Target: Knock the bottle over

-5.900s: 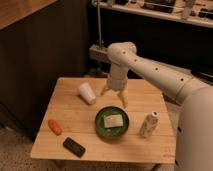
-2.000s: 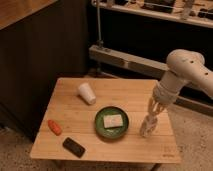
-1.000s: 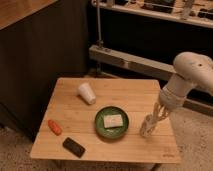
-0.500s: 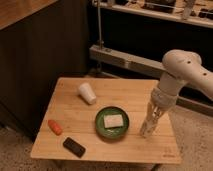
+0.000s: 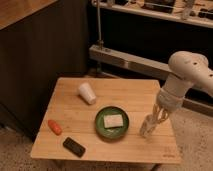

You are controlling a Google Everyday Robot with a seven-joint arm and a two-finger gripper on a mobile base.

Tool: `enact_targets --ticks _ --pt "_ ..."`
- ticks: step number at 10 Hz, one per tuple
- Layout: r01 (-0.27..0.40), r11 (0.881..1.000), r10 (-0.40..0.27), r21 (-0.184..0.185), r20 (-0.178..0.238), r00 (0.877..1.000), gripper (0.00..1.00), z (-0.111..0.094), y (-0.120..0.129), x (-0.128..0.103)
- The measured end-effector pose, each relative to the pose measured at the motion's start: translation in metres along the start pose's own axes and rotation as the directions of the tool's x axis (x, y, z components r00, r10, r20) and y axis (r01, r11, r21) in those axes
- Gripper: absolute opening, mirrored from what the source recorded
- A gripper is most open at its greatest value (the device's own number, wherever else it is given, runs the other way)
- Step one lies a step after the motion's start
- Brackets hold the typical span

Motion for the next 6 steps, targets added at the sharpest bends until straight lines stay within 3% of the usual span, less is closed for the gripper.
enact_targets --ticks 3,6 --pt "0.012 1.0 -0.012 -0.029 -0.001 1.0 0.04 0.001 0.001 -0.016" --pt "0.004 0.999 -0.004 -0.046 0.003 1.0 0.04 0.0 0.01 -0.012"
